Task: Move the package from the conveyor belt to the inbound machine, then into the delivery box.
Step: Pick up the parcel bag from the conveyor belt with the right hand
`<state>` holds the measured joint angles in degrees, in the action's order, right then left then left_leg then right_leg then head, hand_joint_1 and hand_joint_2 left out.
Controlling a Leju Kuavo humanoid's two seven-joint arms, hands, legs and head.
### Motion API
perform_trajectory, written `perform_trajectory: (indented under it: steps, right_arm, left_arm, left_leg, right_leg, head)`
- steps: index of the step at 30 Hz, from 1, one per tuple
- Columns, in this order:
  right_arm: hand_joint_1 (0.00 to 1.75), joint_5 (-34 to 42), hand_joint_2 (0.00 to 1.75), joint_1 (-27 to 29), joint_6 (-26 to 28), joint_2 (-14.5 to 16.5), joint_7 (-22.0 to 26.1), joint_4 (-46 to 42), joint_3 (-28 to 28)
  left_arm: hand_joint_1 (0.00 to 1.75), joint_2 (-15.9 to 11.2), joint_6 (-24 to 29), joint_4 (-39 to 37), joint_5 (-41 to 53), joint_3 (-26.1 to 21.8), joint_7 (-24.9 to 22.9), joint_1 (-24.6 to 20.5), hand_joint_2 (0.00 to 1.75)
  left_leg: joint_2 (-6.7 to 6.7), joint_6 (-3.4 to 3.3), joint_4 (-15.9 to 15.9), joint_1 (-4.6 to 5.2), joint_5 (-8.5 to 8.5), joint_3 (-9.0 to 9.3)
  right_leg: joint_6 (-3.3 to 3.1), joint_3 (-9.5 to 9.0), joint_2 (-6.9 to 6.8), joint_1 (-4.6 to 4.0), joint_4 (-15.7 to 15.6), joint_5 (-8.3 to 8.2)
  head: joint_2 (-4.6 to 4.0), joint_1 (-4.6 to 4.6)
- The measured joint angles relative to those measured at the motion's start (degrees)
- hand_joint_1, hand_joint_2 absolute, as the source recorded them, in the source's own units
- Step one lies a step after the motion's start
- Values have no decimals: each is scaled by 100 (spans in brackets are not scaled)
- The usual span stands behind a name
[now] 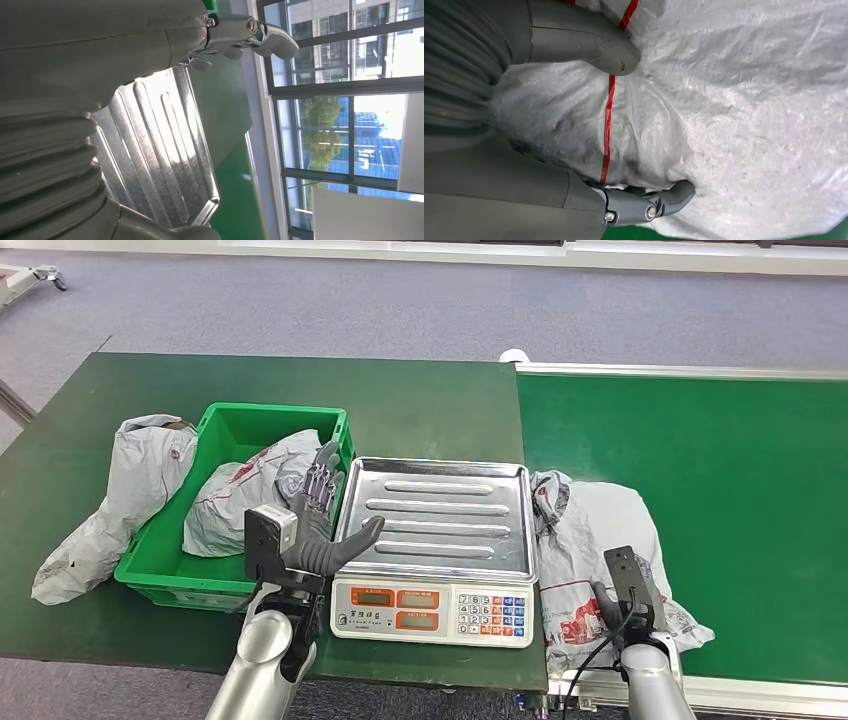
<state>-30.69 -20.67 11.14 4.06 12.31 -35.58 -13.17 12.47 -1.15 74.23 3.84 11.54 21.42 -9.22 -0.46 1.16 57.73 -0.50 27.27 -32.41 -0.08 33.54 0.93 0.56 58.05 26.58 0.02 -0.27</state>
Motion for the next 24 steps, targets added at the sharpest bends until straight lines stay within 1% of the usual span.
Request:
perform_trajectory:
  steps: [5,8,12,15,20,24]
  right_arm:
    - [0,337,175,-219,-504,18,119,541,-81]
    - [2,403,175,-331,-704,18,159,775,-131]
    - [175,379,175,-412,-852,27,229,938,-143]
    - [175,292,175,-421,-880,72,370,968,-142]
    - [175,264,175,-387,-847,219,671,936,-101]
    - [175,313,175,-311,-839,317,752,836,-26]
  left_arm:
    - [0,-8,-1,11,-5,0,-17,-14,175]
    - [0,-10,-1,21,-5,0,-17,-36,175]
    - [0,-10,-3,27,-5,0,-18,-93,175]
    - [0,-3,-21,43,10,0,-17,-127,175]
    - [0,18,-89,82,91,0,-17,-164,175]
    - [0,22,-105,85,122,0,-19,-168,175]
  left_leg:
    - [68,-2,0,-15,47,47]
    - [104,-7,0,-26,78,102]
    - [118,1,0,-37,98,173]
    - [121,7,0,-39,109,204]
    - [118,13,0,-42,104,201]
    - [113,16,0,-44,102,211]
  right_leg:
    - [-3,-65,64,-9,-11,12]
    - [-5,-123,97,-13,-18,28]
    - [-9,-197,113,-22,-19,41]
    - [-11,-225,117,-25,-19,50]
    - [-15,-218,116,-26,-18,52]
    - [-18,-205,114,-28,-16,55]
  head:
    - [0,1]
    - [0,2]
    - [0,2]
    - [0,2]
    - [0,1]
    - [0,1]
